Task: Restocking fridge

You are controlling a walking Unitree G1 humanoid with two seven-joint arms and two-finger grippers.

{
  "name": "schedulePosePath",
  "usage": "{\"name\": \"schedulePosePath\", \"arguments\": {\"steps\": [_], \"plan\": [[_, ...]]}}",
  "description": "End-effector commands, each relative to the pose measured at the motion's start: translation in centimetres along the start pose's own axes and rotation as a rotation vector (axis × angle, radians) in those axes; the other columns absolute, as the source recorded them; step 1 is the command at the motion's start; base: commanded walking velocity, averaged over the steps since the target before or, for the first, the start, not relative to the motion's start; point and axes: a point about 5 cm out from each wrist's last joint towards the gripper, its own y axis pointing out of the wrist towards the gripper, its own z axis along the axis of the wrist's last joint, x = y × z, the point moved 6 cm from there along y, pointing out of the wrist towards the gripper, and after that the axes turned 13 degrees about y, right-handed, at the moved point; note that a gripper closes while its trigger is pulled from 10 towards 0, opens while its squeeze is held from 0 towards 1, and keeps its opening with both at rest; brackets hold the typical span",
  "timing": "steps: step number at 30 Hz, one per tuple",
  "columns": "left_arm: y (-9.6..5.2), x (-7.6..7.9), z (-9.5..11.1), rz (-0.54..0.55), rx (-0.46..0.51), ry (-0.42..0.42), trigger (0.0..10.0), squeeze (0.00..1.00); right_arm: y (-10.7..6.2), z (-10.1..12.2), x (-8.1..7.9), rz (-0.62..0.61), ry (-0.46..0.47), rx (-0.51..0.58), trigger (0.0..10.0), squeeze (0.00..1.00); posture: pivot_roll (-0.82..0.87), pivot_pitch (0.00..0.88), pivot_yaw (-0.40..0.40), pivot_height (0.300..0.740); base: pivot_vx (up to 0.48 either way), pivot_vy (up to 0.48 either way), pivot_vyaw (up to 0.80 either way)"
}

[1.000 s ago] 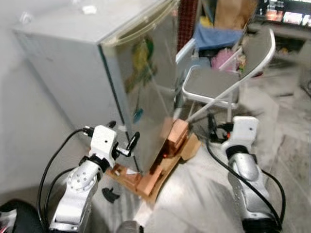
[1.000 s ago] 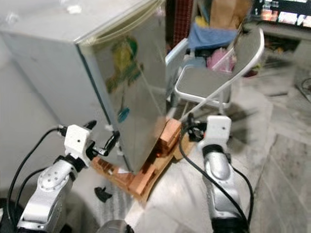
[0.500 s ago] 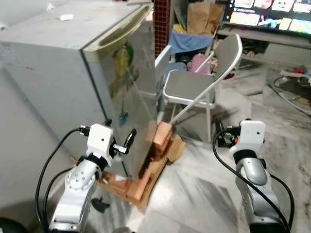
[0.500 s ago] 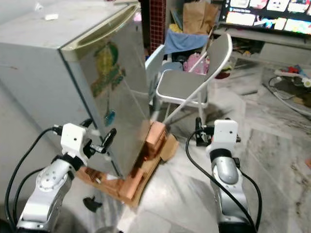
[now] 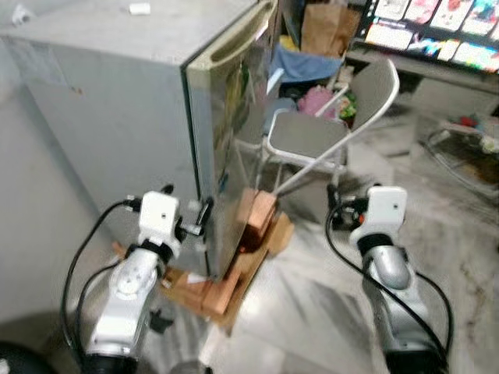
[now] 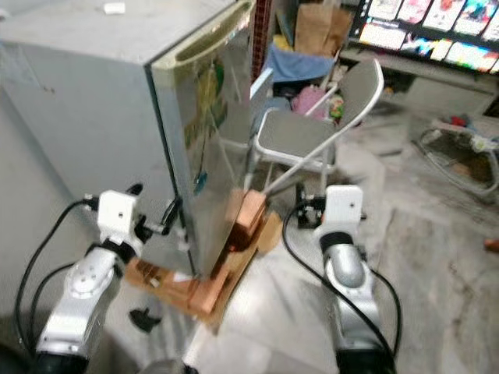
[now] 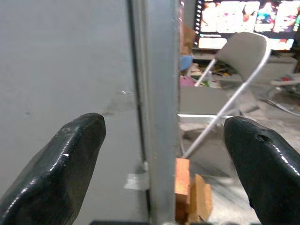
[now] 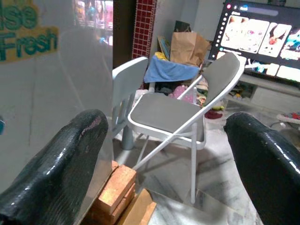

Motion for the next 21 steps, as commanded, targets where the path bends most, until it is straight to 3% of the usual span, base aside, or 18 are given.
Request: {"name": "schedulePosePath", "arguments": {"steps": [1, 6, 12, 16, 21], "plan": [[0.4, 0.1, 0.5, 0.007, 0.015, 0.005, 10.0, 0.0, 0.2, 0.0, 0.4, -0.012, -0.01, -0.005, 10.0, 0.0, 0.03, 0.0, -0.063, 0.74, 0.0, 0.0, 0.0], [0.6, 0.1, 0.5, -0.044, 0.028, 0.024, 10.0, 0.0, 0.5, -0.3, 1.9, -0.087, 0.025, -0.003, 10.0, 0.0, 0.04, 0.0, -0.025, 0.74, 0.0, 0.0, -0.53], [1.0, -0.1, 1.2, -0.089, 0.054, 0.055, 10.0, 0.0, 0.3, -0.2, 1.2, -0.091, 0.031, 0.018, 10.0, 0.0, 0.02, 0.0, 0.03, 0.74, 0.329, 0.0, -0.8], [1.3, -0.2, 1.8, -0.097, 0.069, 0.073, 10.0, 0.0, 0.1, 0.4, 0.7, -0.079, 0.027, 0.038, 10.0, 0.0, -0.01, 0.0, 0.049, 0.74, 0.327, 0.0, 0.0], [1.2, -1.5, 1.4, -0.026, 0.045, 0.072, 10.0, 0.0, -0.4, 0.2, 0.9, -0.082, 0.015, 0.032, 10.0, 0.0, -0.01, 0.0, 0.042, 0.74, 0.0, 0.0, 0.0]]}}
